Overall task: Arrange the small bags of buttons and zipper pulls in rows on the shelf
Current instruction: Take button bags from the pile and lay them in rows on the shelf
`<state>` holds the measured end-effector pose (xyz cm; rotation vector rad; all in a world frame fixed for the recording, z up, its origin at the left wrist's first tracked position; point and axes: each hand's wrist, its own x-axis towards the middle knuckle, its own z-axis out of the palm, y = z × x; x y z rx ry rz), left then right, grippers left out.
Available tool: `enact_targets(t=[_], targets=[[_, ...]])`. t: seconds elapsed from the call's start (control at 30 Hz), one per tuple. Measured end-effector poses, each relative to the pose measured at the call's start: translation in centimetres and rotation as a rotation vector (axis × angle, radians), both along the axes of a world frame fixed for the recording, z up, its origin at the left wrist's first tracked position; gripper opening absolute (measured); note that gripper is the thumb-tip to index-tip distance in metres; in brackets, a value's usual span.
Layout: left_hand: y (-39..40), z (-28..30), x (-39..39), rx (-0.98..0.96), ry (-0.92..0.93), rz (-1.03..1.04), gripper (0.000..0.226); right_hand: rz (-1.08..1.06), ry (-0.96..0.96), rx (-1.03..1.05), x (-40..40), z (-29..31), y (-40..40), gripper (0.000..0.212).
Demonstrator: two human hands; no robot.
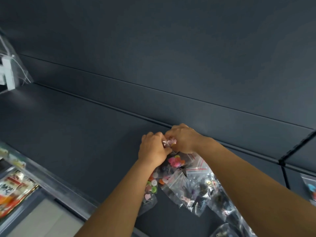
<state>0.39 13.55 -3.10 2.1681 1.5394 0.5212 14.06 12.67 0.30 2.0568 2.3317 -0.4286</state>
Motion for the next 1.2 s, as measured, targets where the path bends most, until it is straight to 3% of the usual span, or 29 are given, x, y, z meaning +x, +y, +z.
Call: enact_targets(t=[0.1, 0.2, 0.33, 0.43, 0.57, 0.73, 0.87, 1.03, 1.2], targets=[[-0.2, 0.1, 0.1, -0.002, -0.107, -0.024, 0.017, -0.045, 0.082, 0.046, 0.2, 0.2, -0.4, 0.027], [-0.4, 0.9, 0.3, -0.044, -0.323, 0.015, 0.023, -0.145, 0.233, 0.173, 0.4, 0.4, -1.3, 0.017], [-1.6, 3.3, 1.2, -0.135, -0.663, 0.018, 0.024, -0.393, 0.626, 0.31, 1.2, 1.8, -3.5, 0.014], [-3.7, 4.5, 2.3, -0.206, -0.762, -0.086, 0.01, -0.548, 0.988, 0.351, 2.0, 2.9, -6.4, 0.01], [-7.1, 5.4, 4.5, -0.326, -0.947, -0.188, 0.012, -0.618, 1.186, 0.403, 3.2, 4.1, -11.1, 0.016], [-11.6, 5.9, 8.0, -0.344, -0.97, -0.232, 0.013, -0.66, 1.188, 0.487, 5.5, 4.9, -17.4, 0.02], [-16.4, 6.5, 10.8, -0.413, -0.99, -0.396, 0.018, -0.745, 1.152, 0.58, 7.7, 4.7, -22.9, 0.016], [-23.0, 6.7, 15.5, -0.44, -0.928, -0.446, 0.018, -0.808, 1.286, 0.57, 11.9, 4.3, -30.2, 0.029], [-30.2, 6.5, 21.7, -0.472, -0.901, -0.437, 0.018, -0.799, 1.429, 0.496, 18.1, 4.4, -37.5, 0.02]])
